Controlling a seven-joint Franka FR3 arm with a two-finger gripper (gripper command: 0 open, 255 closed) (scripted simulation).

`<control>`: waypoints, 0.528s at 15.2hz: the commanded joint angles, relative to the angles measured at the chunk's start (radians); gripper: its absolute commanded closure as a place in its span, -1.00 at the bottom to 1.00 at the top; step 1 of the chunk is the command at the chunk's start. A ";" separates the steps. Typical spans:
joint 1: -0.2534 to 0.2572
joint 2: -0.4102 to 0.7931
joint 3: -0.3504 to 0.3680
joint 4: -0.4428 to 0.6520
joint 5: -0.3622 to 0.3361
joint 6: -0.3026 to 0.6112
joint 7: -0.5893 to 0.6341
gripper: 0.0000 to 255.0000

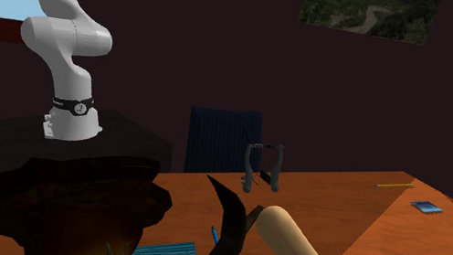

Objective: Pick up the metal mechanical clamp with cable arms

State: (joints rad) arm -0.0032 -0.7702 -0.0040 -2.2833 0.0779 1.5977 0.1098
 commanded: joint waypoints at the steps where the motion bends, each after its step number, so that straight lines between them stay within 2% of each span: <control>1: 0.000 0.000 0.000 0.000 0.000 0.000 0.000 -1.00; 8: 0.052 0.165 0.051 -0.035 0.019 0.218 -0.043 -1.00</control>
State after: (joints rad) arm 0.0398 -0.6367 0.0362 -2.3251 0.0928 1.7867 0.0684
